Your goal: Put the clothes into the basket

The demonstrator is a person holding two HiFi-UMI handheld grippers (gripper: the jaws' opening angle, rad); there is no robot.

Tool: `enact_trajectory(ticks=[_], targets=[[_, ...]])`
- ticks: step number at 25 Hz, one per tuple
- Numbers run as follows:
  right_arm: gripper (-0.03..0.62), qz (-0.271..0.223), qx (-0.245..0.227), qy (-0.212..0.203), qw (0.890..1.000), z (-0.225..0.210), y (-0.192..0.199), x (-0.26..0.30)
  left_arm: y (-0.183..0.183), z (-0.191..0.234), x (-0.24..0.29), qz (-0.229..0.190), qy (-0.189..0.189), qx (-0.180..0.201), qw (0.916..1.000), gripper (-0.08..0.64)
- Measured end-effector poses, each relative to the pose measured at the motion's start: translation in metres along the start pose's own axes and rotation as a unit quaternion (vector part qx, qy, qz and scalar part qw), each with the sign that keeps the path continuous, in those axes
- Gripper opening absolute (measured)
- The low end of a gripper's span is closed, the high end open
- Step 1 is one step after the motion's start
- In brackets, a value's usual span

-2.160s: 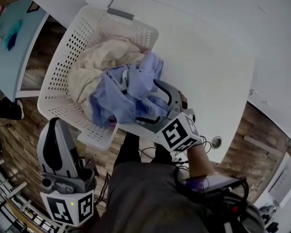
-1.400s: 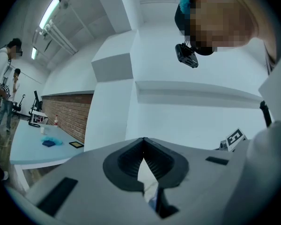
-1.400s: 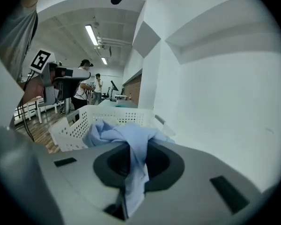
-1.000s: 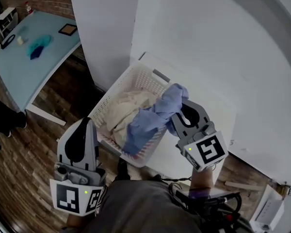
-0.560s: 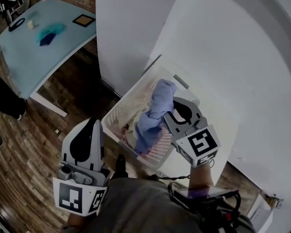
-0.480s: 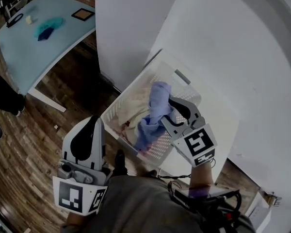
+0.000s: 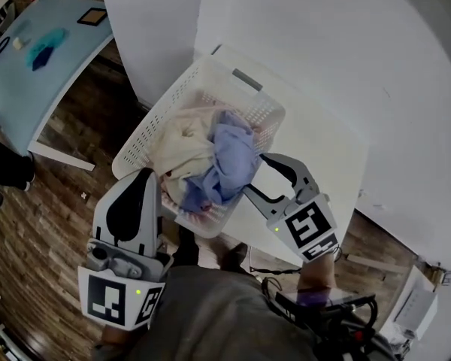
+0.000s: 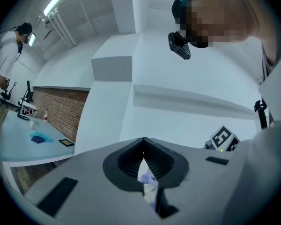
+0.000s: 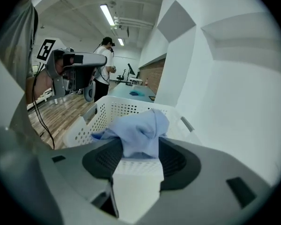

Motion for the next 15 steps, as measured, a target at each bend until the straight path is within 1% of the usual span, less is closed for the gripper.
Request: enact_trajectory(ticks=[3, 6, 8, 10, 13, 15], targets=[[0.250, -0.015, 0.019, 0.006, 1.000, -0.012, 0.022, -0.027, 0.002, -0.034, 0.015, 0.004, 0.015, 0.006, 0.9999, 0.008], [0.249, -0.038, 0.049, 0.028, 0.998, -0.027, 0.043, -0.057, 0.006, -0.067, 0.034, 0.010, 0.044, 0.007, 0.9990, 0.008], [0.245, -0.060, 0.074, 0.044, 0.994, -0.039, 0.054, -0.079, 0.009, -0.091, 0.045, 0.014, 0.057, 0.012, 0.9982, 0.009], [0.224, -0.093, 0.114, 0.060, 0.987, -0.051, 0.063, -0.102, 0.010, -0.114, 0.054, 0.014, 0.064, 0.021, 0.9976, 0.008], [0.147, -0.147, 0.182, 0.075, 0.969, -0.066, 0.072, -0.136, 0.013, -0.144, 0.065, 0.008, 0.064, 0.031, 0.9974, 0.008], [0.088, -0.177, 0.202, 0.097, 0.958, -0.073, 0.077, -0.154, 0.016, -0.163, 0.072, 0.004, 0.068, 0.034, 0.9971, 0.008]])
Point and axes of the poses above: the fingertips, and each gripper's own axes: x forward along the fingers, z to its left, y out of its underside, the point moved 6 cm from there along -x, backward along the fingers, and after that the axes turned 12 degrees about y, right-handed, at the moved point
